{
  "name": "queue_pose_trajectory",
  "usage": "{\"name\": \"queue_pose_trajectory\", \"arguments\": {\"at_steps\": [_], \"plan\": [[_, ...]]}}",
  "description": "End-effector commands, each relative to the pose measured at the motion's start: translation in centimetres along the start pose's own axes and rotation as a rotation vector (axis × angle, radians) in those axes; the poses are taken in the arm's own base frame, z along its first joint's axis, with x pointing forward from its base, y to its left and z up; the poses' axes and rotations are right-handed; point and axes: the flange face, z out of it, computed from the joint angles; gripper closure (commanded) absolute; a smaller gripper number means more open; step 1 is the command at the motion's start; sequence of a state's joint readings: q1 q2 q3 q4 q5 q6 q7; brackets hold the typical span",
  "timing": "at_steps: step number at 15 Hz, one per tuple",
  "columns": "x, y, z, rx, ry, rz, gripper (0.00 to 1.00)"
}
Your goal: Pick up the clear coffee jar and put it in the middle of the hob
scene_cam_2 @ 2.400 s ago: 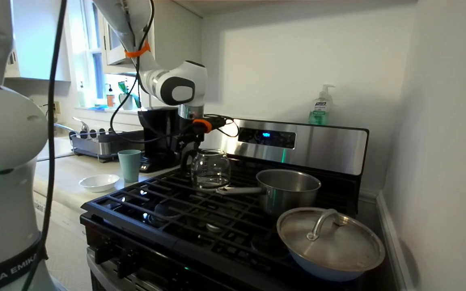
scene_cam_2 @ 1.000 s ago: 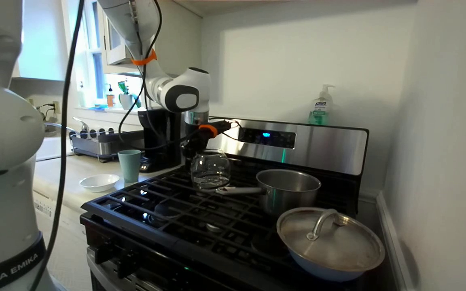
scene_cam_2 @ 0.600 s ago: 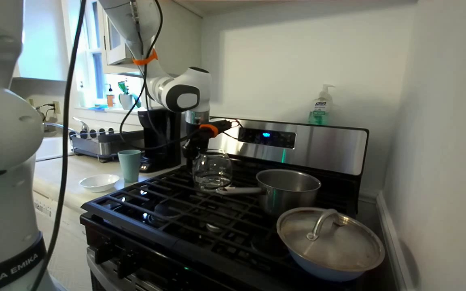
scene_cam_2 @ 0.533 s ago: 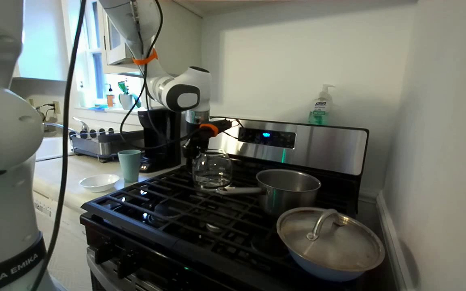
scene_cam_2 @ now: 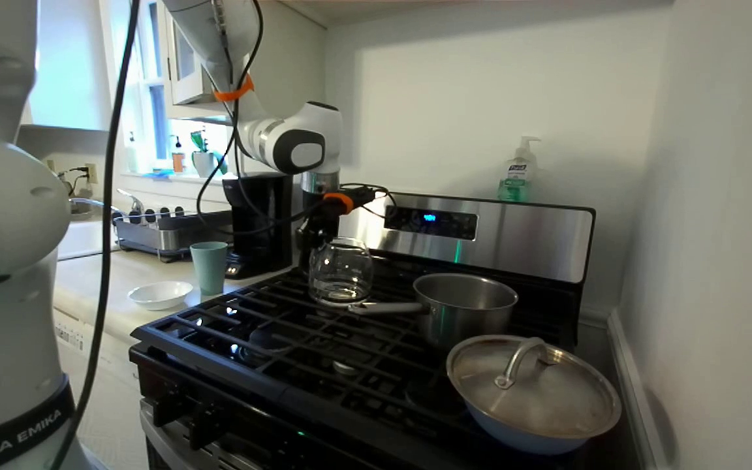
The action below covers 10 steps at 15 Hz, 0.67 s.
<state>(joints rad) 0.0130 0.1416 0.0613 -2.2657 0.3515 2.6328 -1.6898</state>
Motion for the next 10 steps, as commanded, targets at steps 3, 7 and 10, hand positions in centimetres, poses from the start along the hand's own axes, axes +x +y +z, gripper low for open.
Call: {"name": "queue_pose_trajectory", "arguments": {"at_steps": [3, 7, 10], "plan": [[0.10, 0.59, -1.31, 0.015, -0.016, 0.013, 1.00], [0.20, 0.80, -1.38, 0.014, -0.011, 0.027, 1.00], [0.28, 0.67, -1.40, 0.020, -0.003, 0.059, 0.75]]}}
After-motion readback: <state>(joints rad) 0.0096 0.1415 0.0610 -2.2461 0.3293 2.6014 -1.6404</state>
